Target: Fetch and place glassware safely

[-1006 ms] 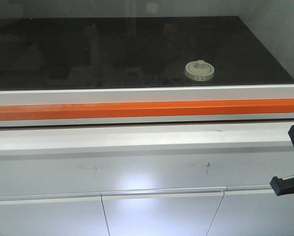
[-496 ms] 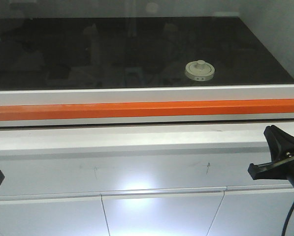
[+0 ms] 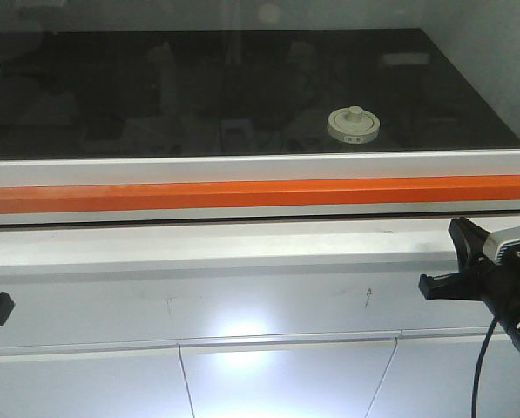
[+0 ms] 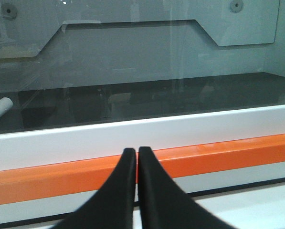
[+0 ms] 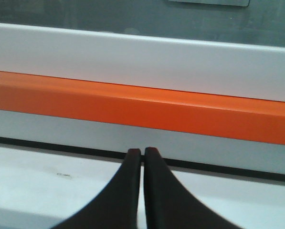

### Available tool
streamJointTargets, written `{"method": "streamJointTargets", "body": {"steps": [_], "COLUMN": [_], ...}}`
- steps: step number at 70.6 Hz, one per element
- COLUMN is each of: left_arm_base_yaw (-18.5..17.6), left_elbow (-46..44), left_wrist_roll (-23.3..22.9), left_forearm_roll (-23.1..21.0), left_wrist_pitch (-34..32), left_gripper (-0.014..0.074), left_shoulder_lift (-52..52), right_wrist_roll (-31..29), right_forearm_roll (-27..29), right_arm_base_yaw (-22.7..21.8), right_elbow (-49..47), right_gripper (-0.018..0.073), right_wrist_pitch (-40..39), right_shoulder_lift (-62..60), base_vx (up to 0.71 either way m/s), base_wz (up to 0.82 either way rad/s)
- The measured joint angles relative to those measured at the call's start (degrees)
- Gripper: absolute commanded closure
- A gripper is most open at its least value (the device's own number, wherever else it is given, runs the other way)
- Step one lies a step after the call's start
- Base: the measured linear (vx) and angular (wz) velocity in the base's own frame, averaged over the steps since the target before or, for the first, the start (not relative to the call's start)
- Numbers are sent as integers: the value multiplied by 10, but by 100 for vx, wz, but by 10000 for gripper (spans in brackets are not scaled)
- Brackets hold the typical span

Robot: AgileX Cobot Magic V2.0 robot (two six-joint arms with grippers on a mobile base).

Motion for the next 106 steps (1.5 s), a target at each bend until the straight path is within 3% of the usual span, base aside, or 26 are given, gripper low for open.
{"method": "streamJointTargets", "body": {"steps": [56, 106], "left_arm_base_yaw": [0, 0], "left_elbow": [0, 0], "left_wrist_roll": [0, 0], "left_forearm_roll": [0, 0], "left_wrist_pitch": [-3, -3], "left_gripper": [603, 603], "left_shoulder_lift": [0, 0], "right_wrist_roll": [-4, -5], "right_forearm_roll": [28, 30], "right_arm_base_yaw": [0, 0], "right_elbow": [-47, -123], "right_gripper": [563, 563], "right_wrist_pitch": [0, 22], "right_shoulder_lift": [110, 124], "base_vx": [0, 0], "base_wz": [0, 0]}}
